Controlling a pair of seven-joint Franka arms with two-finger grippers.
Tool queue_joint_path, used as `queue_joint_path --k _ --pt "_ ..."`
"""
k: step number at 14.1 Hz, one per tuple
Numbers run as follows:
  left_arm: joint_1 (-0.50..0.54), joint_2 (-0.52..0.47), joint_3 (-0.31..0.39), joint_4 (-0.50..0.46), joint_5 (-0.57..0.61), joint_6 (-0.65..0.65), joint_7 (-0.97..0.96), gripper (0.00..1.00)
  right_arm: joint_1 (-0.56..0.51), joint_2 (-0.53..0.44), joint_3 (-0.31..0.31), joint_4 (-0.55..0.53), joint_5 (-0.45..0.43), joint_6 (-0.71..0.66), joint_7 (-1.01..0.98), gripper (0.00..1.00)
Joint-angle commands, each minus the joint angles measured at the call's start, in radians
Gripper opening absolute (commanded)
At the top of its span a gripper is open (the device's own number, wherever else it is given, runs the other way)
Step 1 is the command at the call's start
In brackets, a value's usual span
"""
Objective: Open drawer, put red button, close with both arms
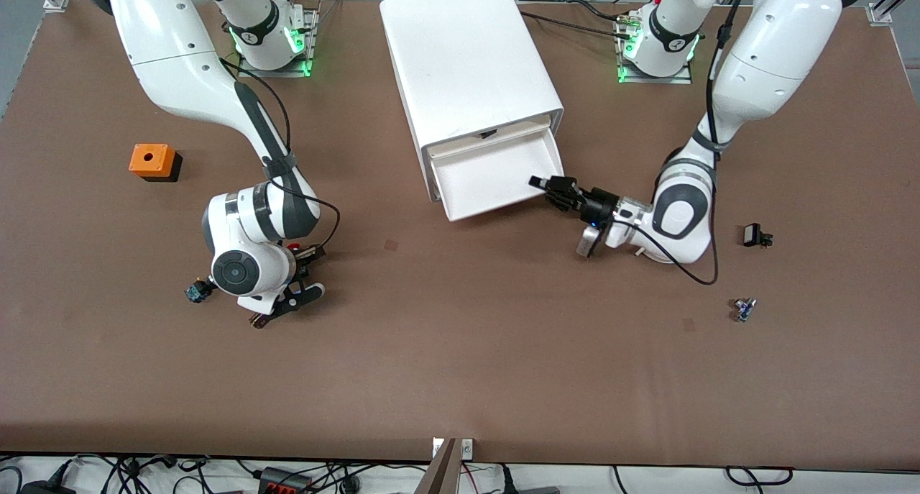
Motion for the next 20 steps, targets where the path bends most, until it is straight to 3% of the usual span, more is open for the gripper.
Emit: queue_joint_path --k 1,2,3,4,8,12,16,20 --pt "0.004 0.034 0.007 0.074 0.039 0.030 -0.082 0.05 -0.001 -0.001 0.000 0.002 -0.012 0.003 -0.016 0.19" --pt "0.004 0.034 0.007 0.077 0.040 0.030 -0.085 0.10 0.000 -0.004 0.000 0.005 -0.009 -0.004 -0.014 0.00" --pt "0.004 0.034 0.007 0.078 0.040 0.032 -0.088 0.67 0.003 -0.010 0.000 0.013 -0.007 -0.004 -0.013 0.00" --pt "0.004 0.032 0.009 0.079 0.044 0.032 -0.090 1.00 0.011 -0.015 -0.001 0.015 -0.009 -0.006 -0.008 0.00" --pt "0.030 0.018 0.027 0.159 0.150 0.027 -0.219 1.00 0.011 -0.074 -0.007 0.111 -0.001 -0.026 -0.005 0.00" --pt "0.027 -0.020 0.027 0.238 0.266 0.029 -0.439 1.00 0.012 -0.085 0.002 0.310 0.002 -0.162 -0.004 0.00" --pt "0.027 -0.064 0.026 0.311 0.589 0.029 -0.672 1.00 0.090 -0.088 0.032 0.423 0.020 -0.231 0.090 0.00" --pt "0.030 -0.123 0.029 0.312 0.879 0.029 -0.789 1.00 0.199 -0.146 0.066 0.432 0.047 -0.233 0.270 0.00"
